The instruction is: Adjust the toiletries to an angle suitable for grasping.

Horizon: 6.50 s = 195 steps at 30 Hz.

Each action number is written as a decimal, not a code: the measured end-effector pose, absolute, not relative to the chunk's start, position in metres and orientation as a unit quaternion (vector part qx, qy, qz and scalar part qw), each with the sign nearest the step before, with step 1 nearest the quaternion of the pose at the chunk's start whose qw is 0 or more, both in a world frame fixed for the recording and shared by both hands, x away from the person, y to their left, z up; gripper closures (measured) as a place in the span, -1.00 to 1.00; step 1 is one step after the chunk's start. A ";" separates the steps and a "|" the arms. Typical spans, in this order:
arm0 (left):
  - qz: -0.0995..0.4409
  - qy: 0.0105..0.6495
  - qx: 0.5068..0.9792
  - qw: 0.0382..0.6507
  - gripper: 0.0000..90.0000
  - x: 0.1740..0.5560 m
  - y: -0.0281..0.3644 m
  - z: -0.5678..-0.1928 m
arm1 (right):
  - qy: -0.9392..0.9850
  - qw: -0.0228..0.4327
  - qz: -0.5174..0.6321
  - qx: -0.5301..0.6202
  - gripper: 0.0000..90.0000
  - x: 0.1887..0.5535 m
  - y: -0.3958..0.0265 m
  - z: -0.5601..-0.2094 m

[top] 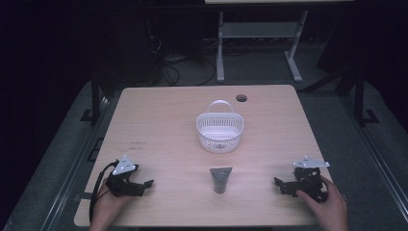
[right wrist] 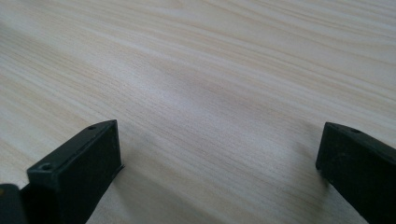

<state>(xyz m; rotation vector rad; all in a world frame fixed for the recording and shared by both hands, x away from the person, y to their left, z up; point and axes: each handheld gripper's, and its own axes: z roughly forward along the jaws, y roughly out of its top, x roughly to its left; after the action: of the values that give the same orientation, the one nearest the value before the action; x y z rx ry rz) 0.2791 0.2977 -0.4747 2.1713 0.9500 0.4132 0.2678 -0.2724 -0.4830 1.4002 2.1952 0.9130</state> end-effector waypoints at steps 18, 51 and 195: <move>0.155 0.371 0.837 0.372 -0.30 0.278 0.301 -0.467 | 0.781 0.190 0.325 0.498 -1.00 0.268 -0.272 -0.483; 0.083 0.332 0.850 0.400 0.99 0.258 0.262 -0.417 | 0.781 0.190 0.325 0.498 -1.00 0.268 -0.272 -0.483; 0.016 0.194 0.876 0.442 0.92 0.312 0.115 -0.368 | 0.781 0.190 0.325 0.498 -1.00 0.268 -0.272 -0.483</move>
<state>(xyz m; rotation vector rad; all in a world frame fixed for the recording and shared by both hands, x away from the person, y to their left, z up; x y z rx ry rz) 0.3124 0.1146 -0.3676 2.1735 0.4803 0.0391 0.2677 -0.2724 -0.4830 1.4003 2.1944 0.9147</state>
